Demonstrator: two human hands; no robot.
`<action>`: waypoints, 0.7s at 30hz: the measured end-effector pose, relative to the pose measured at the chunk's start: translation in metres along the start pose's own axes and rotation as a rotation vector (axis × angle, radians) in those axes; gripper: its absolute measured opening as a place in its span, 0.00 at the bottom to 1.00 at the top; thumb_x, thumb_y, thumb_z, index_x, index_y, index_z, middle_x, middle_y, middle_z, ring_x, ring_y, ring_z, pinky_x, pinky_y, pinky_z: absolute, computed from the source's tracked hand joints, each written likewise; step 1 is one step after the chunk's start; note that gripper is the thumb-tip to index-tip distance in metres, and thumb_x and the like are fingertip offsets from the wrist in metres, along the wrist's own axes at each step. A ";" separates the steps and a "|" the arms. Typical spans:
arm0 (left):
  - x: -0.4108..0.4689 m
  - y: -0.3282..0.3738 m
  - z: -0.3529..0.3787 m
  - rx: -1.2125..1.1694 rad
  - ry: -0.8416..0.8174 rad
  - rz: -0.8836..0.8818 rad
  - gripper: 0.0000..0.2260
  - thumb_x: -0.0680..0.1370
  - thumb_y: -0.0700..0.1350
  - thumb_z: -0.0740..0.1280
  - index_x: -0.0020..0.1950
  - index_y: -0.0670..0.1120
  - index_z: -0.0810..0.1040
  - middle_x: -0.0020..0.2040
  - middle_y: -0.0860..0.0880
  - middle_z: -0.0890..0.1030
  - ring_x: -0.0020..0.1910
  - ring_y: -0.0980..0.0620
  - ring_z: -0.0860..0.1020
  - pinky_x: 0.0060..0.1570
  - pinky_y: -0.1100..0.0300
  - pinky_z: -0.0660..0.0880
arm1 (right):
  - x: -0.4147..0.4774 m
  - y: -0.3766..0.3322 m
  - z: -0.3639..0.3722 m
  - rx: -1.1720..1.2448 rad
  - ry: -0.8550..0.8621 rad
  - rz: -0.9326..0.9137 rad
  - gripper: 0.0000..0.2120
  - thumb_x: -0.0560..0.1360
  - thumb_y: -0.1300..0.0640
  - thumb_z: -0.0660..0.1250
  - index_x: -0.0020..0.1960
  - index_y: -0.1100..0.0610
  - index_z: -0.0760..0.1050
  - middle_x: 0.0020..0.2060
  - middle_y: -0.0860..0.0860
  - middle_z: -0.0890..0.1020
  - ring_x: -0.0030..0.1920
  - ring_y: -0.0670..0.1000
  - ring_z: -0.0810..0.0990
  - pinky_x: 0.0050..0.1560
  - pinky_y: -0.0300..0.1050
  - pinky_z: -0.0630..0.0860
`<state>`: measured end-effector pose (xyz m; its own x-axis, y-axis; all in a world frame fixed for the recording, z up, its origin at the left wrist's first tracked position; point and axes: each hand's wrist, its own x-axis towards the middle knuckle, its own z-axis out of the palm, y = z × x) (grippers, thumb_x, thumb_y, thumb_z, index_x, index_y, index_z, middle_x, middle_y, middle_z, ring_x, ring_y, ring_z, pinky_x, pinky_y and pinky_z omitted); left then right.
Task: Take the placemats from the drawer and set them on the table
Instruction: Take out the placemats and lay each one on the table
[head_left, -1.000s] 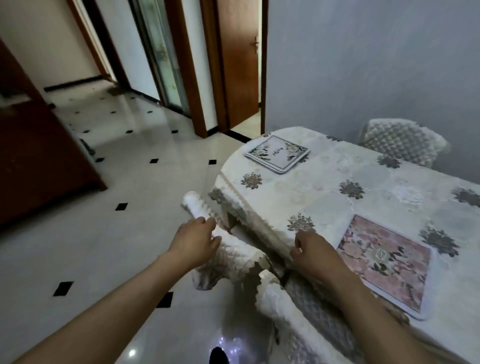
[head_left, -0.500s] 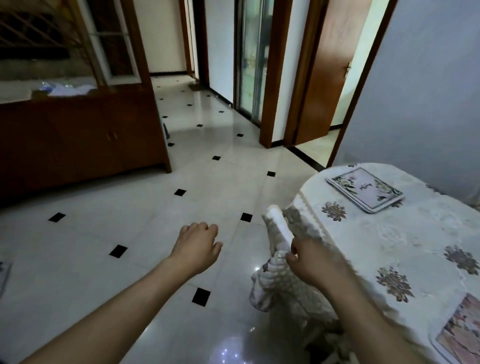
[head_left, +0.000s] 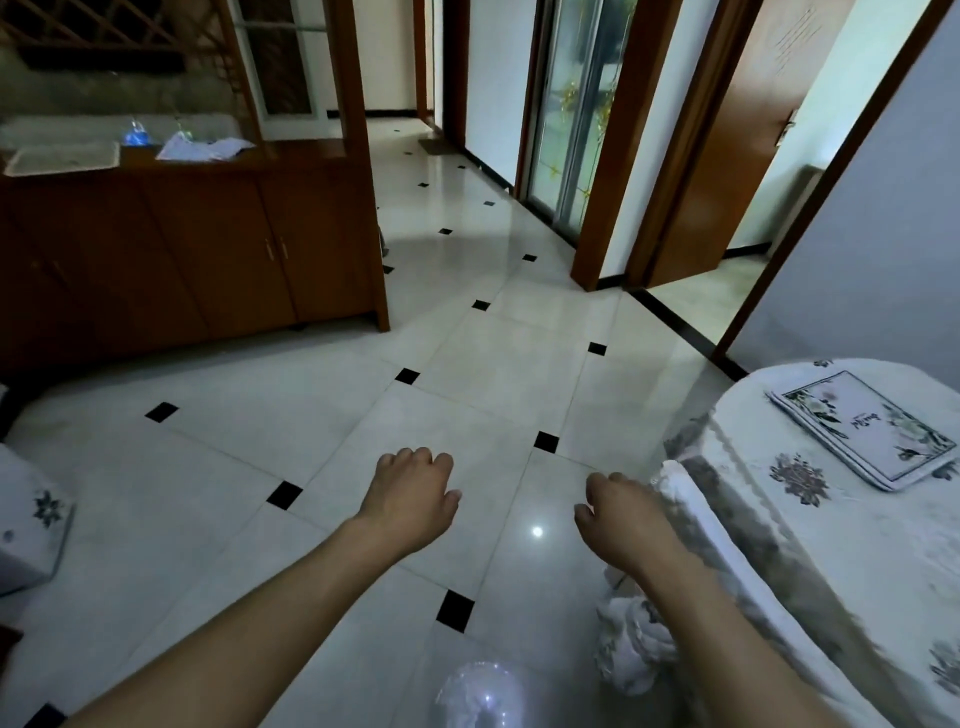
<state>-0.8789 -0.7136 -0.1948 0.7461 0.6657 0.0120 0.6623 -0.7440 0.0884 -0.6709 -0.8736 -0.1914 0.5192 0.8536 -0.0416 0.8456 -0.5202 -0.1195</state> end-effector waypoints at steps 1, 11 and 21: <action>0.008 -0.004 0.002 -0.013 -0.008 -0.004 0.16 0.79 0.56 0.59 0.57 0.47 0.74 0.53 0.46 0.79 0.53 0.44 0.75 0.54 0.51 0.69 | 0.011 -0.003 0.003 -0.007 -0.016 -0.003 0.09 0.75 0.51 0.59 0.45 0.56 0.71 0.43 0.55 0.77 0.45 0.59 0.78 0.44 0.47 0.70; 0.149 -0.048 0.007 0.008 -0.084 -0.046 0.17 0.79 0.57 0.58 0.59 0.46 0.74 0.55 0.45 0.78 0.55 0.44 0.74 0.57 0.50 0.68 | 0.183 -0.024 0.030 0.014 -0.096 -0.055 0.10 0.77 0.49 0.57 0.48 0.55 0.71 0.48 0.53 0.77 0.50 0.57 0.78 0.50 0.48 0.70; 0.309 -0.106 -0.023 0.030 -0.087 -0.188 0.17 0.79 0.56 0.58 0.58 0.45 0.73 0.54 0.44 0.78 0.55 0.43 0.74 0.57 0.49 0.68 | 0.384 -0.059 0.005 0.002 -0.079 -0.223 0.12 0.78 0.48 0.57 0.51 0.56 0.71 0.48 0.54 0.78 0.50 0.58 0.78 0.49 0.49 0.69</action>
<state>-0.7199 -0.4277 -0.1780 0.6117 0.7861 -0.0884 0.7910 -0.6098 0.0508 -0.5221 -0.5153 -0.2052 0.3078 0.9471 -0.0911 0.9382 -0.3181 -0.1367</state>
